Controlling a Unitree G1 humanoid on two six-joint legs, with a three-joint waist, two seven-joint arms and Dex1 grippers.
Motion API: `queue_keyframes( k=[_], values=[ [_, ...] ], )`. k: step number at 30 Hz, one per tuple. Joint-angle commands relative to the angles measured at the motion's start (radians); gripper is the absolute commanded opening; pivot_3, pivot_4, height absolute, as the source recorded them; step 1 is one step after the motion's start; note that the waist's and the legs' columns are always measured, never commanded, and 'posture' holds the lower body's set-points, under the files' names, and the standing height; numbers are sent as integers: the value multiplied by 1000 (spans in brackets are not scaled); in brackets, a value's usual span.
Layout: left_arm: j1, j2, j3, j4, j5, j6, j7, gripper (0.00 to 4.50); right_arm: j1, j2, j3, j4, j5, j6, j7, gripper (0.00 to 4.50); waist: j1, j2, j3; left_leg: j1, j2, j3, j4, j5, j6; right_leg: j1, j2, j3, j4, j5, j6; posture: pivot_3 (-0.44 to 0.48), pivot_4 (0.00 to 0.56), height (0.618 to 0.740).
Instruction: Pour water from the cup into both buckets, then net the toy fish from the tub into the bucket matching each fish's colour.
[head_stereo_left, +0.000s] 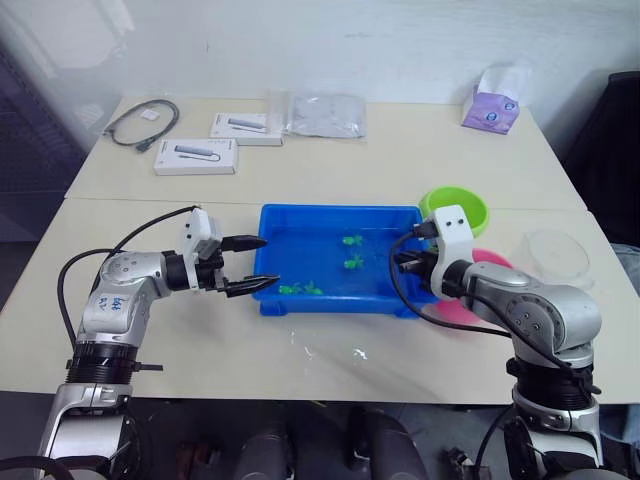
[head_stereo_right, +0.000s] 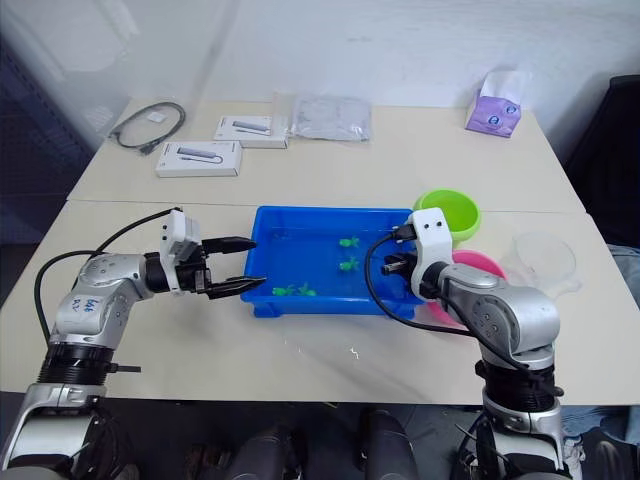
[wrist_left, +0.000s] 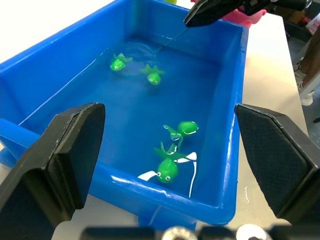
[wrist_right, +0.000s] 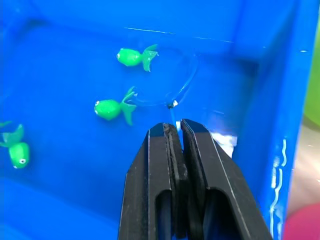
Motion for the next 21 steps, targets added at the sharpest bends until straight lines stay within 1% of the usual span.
queue_keyframes(
  k=[1,5,9,16,18,19,21],
  values=[
    [12,21,32,-44,-19,-15,0,4448,-25,18,-22,9,9,1,15,0,-1,0,0,0,0,0,0,0,0,0,0,0,0,0,0,0,150,740],
    [16,30,36,-44,-19,-19,1,4448,-39,62,-53,16,31,-8,24,0,-1,0,0,0,0,0,0,0,0,-1,0,0,1,0,0,0,150,740],
    [17,35,40,-43,-21,-21,-3,4448,-29,62,-84,-23,60,7,45,0,1,0,0,0,0,0,0,0,0,-1,0,0,1,0,0,0,150,740],
    [9,34,41,-51,-29,-22,-12,4448,37,-2,-155,-171,160,57,122,0,2,0,0,-1,0,0,0,0,0,-1,0,0,0,0,0,0,150,740],
    [1,31,37,-57,-36,-19,-16,4448,63,-34,-202,-216,236,140,166,0,2,0,0,-1,0,0,0,0,0,-1,0,0,0,0,0,0,150,740],
    [-5,28,35,-60,-40,-17,-17,4448,83,-52,-218,-249,265,134,190,0,4,0,0,-1,0,0,0,0,0,-1,0,0,1,0,0,0,150,740],
    [-21,22,29,-68,-50,-7,-20,4448,117,-54,-251,-302,280,62,198,0,4,0,0,-1,0,-1,0,0,0,-1,0,1,0,0,0,0,150,740]
  ],
)
